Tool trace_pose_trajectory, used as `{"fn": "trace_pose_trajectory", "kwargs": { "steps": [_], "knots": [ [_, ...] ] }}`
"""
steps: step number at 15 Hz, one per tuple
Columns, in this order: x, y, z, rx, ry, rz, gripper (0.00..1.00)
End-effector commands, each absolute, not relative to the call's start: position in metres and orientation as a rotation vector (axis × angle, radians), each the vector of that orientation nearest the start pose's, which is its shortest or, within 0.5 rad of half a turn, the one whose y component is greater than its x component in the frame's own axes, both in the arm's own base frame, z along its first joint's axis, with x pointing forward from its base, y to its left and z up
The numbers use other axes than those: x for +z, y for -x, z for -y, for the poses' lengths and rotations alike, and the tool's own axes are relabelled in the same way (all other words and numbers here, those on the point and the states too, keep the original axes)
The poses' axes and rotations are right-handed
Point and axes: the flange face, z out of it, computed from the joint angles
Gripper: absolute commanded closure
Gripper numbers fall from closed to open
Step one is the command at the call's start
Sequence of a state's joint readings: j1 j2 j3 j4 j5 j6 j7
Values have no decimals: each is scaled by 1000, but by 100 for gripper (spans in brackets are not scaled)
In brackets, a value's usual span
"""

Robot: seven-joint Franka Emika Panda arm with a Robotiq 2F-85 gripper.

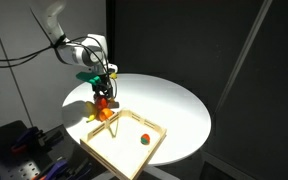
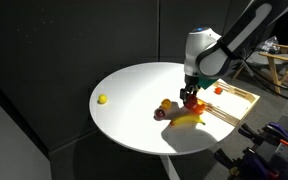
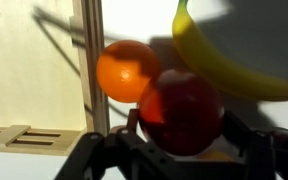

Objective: Remove the big red tomato from the box

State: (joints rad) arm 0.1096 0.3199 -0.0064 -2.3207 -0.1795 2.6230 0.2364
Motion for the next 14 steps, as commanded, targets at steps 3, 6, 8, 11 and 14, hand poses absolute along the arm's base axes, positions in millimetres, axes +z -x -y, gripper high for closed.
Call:
{"fn": "trace_pose_trajectory", "kwargs": {
  "steps": [3, 6, 8, 11, 14],
  "knots": [
    [204, -523, -58, -2, 3237, 42, 0],
    [208, -522, -58, -5, 3234, 40, 0],
    [213, -519, -57, 0, 3235, 27, 0],
    [224, -514, -56, -2, 3236, 19, 0],
    [240, -508, -54, 17, 3240, 9, 0]
  ]
}}
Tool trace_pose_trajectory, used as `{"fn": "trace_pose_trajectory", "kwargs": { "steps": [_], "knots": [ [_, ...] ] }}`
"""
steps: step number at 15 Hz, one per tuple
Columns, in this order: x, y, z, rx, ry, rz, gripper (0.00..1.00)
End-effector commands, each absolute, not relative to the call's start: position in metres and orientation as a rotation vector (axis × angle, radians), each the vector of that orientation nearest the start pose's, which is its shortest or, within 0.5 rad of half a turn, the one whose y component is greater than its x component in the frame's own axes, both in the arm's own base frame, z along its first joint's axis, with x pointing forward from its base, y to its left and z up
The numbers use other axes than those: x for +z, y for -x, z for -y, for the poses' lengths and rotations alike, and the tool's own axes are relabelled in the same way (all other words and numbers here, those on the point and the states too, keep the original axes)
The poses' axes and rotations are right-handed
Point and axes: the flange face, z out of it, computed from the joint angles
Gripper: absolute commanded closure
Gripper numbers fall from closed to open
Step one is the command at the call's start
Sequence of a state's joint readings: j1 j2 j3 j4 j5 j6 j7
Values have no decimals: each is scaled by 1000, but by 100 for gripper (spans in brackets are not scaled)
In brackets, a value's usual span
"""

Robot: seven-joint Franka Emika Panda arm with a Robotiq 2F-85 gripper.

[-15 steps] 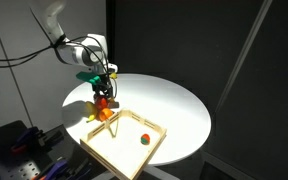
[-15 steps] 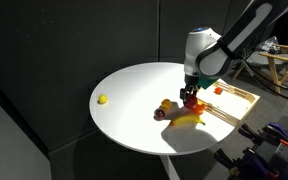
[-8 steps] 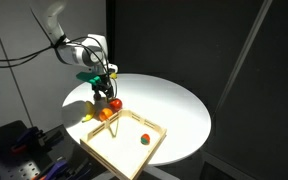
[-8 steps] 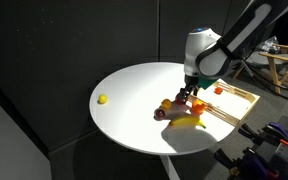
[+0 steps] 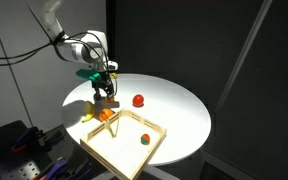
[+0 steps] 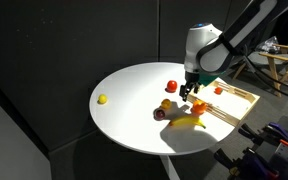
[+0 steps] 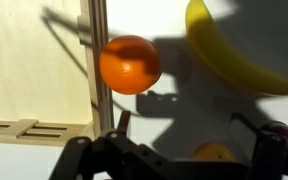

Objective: Remove the big red tomato from the box

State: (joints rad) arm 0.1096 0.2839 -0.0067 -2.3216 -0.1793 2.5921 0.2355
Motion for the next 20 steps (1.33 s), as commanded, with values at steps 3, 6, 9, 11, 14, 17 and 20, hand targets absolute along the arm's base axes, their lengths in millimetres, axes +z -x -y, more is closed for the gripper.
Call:
{"fn": "trace_pose_trajectory", "kwargs": {
  "steps": [3, 6, 9, 11, 14, 17, 20],
  "knots": [
    [257, -496, -49, 91, 3250, -12, 0],
    [274, -482, -44, 150, 3251, -6, 0],
    [288, -467, -39, 175, 3237, 17, 0],
    [295, -458, -35, 176, 3223, 53, 0],
    [301, -446, -28, 169, 3181, 130, 0],
    [306, -438, -21, 163, 3149, 186, 0],
    [311, -434, -15, 143, 3144, 196, 0]
  ]
}}
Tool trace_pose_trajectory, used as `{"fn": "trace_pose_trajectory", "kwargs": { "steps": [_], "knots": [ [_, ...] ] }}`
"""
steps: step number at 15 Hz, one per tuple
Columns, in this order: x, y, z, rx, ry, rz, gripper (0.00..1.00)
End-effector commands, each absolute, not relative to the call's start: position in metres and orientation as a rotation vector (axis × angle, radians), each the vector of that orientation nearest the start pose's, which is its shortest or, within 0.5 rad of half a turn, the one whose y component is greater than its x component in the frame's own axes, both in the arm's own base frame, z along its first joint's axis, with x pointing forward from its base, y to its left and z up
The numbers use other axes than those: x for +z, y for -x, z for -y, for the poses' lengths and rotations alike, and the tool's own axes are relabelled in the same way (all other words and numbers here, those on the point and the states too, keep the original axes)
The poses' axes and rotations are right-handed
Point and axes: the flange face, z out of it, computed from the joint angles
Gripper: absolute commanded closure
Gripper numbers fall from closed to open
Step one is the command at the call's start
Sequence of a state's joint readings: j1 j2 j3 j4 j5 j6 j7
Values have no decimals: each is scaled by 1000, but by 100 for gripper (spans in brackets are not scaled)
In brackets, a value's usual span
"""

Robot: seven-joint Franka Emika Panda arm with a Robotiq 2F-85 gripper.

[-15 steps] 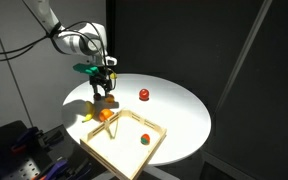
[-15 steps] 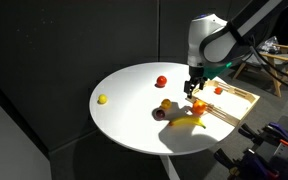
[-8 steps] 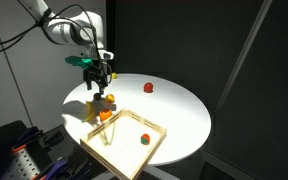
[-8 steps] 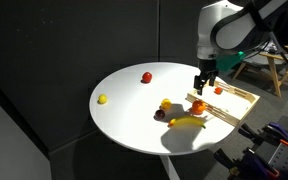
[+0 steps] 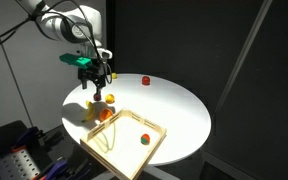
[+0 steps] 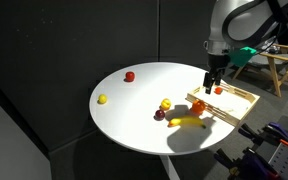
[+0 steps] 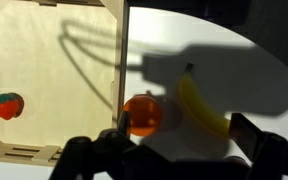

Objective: Remove the big red tomato from the box

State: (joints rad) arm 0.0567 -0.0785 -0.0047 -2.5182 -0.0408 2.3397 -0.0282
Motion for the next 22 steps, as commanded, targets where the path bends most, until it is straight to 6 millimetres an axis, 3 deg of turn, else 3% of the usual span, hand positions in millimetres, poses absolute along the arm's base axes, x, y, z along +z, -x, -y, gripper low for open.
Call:
{"fn": "trace_pose_trajectory", "kwargs": {
  "steps": [1, 7, 8, 22],
  "knots": [
    [313, -433, -14, 136, 3144, 197, 0],
    [321, -428, -9, 98, 3151, 168, 0],
    [314, -436, -14, 115, 3162, 166, 0],
    [315, -433, -13, 110, 3162, 164, 0]
  ]
}}
